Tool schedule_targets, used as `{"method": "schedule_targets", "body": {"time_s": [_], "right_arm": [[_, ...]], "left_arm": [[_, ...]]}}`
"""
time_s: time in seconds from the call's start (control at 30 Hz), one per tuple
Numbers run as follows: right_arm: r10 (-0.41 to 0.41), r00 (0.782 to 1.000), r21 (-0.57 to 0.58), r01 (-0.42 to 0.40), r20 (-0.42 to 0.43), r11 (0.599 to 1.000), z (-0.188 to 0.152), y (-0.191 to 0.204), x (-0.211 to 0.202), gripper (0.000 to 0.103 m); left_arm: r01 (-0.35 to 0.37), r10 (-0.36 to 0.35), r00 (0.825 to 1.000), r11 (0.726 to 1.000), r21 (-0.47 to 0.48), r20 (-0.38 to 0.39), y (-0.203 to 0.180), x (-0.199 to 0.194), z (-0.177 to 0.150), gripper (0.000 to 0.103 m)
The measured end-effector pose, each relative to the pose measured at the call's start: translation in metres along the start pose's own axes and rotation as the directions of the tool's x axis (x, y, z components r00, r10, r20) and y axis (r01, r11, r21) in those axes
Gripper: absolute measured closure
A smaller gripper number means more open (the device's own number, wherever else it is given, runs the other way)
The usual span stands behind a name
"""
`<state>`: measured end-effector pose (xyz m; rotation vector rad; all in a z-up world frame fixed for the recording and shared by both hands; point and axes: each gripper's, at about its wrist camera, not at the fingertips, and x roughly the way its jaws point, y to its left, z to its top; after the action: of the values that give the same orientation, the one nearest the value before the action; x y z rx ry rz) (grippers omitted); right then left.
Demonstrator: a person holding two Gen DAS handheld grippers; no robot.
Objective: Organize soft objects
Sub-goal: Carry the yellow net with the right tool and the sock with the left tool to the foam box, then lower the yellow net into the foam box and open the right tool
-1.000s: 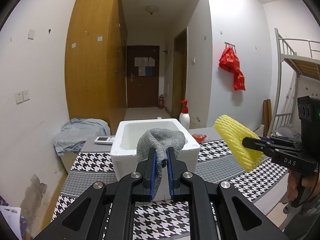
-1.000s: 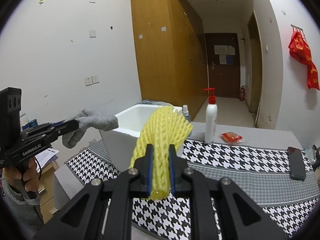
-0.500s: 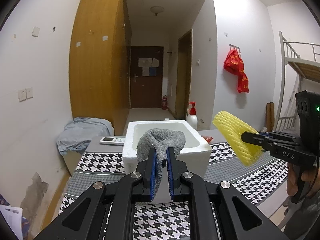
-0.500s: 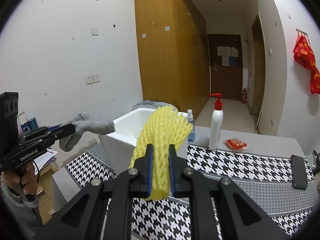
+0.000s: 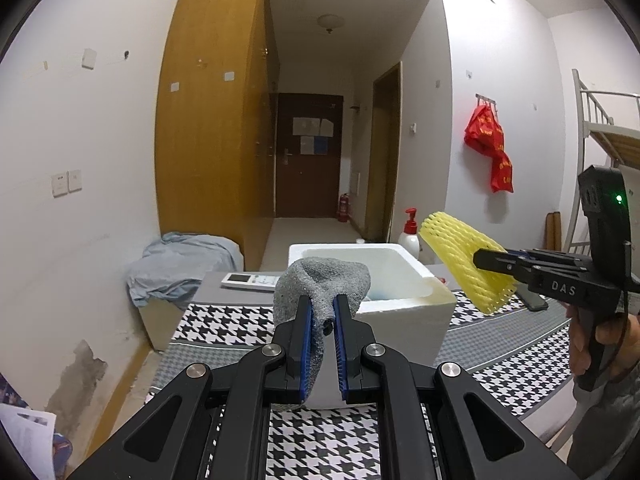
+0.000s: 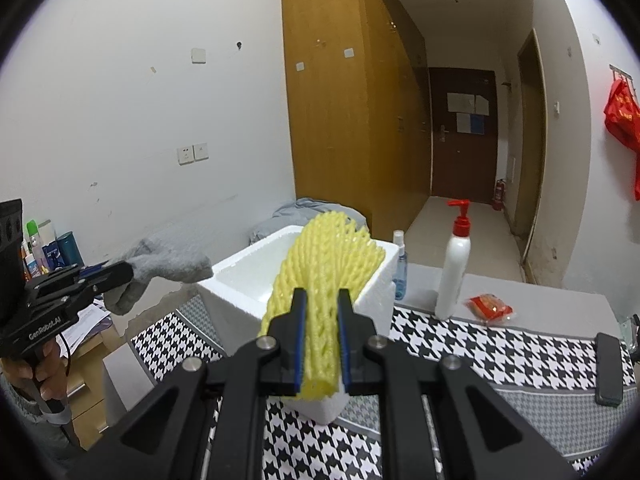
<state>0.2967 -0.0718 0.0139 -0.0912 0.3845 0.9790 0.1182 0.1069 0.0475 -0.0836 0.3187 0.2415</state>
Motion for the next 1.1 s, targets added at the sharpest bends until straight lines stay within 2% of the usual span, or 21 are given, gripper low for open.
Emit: {"method": "schedule_targets", "body": {"time_s": [0.4,1.1], "right_arm": [[0.028,0.999,-0.006,-0.028,-0.025,1.0,0.016,0.007,0.034,0.086],[0.024,0.998,0.02,-0.023,-0.061,1.0,0.029,0.01,0.076,0.086]], "left_arm": [[-0.028,0.028,1.0,0.999,-0.024,-0.013,0.02,0.002,-0.006,0.092],[-0.048,0.047,0.999,0.998,-0.041,-0.02,0.038,0.006,-0.009,0.092]]}}
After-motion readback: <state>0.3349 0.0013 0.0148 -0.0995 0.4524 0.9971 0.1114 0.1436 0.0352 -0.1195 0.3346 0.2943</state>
